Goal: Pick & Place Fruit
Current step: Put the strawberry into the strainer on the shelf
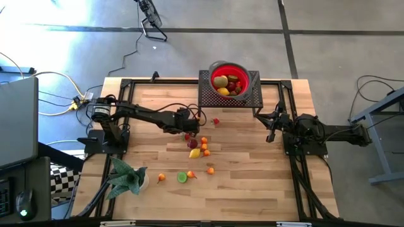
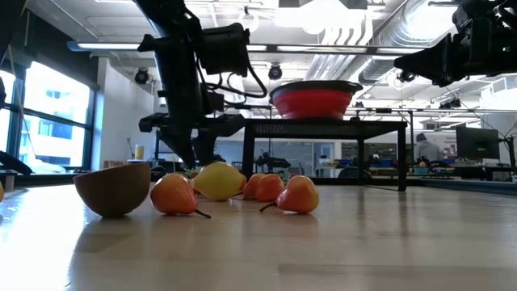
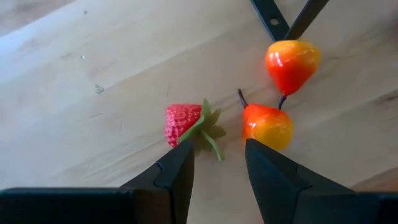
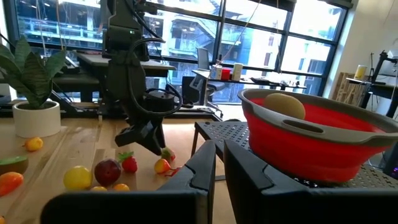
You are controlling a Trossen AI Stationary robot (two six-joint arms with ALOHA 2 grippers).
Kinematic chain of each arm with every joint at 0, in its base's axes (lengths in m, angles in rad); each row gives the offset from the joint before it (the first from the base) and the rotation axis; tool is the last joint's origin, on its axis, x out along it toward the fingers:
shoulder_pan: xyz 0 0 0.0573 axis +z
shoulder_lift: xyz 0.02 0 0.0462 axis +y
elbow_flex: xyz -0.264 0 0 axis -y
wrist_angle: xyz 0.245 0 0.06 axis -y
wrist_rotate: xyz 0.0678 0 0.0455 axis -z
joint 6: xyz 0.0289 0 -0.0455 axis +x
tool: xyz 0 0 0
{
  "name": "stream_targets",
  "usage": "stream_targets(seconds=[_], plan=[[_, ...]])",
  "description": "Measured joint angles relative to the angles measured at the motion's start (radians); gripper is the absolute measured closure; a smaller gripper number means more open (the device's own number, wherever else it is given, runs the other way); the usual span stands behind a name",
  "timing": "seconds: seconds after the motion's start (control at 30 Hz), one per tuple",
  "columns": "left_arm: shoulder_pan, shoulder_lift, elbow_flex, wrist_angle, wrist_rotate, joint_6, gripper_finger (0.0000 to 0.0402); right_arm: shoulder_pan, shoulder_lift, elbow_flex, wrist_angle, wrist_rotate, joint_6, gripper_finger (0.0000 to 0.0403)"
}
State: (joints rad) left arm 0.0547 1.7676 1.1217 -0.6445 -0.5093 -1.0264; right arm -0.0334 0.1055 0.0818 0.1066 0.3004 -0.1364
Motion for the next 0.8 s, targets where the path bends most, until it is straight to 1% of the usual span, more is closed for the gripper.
stream_targets(seconds=[0.2,0.43,0.5,0.57,0.8], plan=[[-0.001,0.000,0.000,0.000,-0.006,-0.003,0.0264,0.000,0.000,0.000,0.000,0.000,0.000,0.0377],[-0.003,0.034,0.003,0.025,0.000,-0.019,0.0264,0.000,0.000,0.000,0.000,0.000,0.000,0.0377],[-0.003,0.038,-0.002,-0.001,0.004,-0.019,0.0264,0.000,0.000,0.000,0.000,0.000,0.000,0.0377],[-0.003,0.049,0.003,0.032,0.003,-0.022,0.0264,0.000,0.000,0.000,0.000,0.004,0.000,0.0377],[-0.003,0.050,0.000,0.015,0.017,-0.025,0.0264,0.000,0.000,0.000,-0.004,0.014,0.000,0.0377]])
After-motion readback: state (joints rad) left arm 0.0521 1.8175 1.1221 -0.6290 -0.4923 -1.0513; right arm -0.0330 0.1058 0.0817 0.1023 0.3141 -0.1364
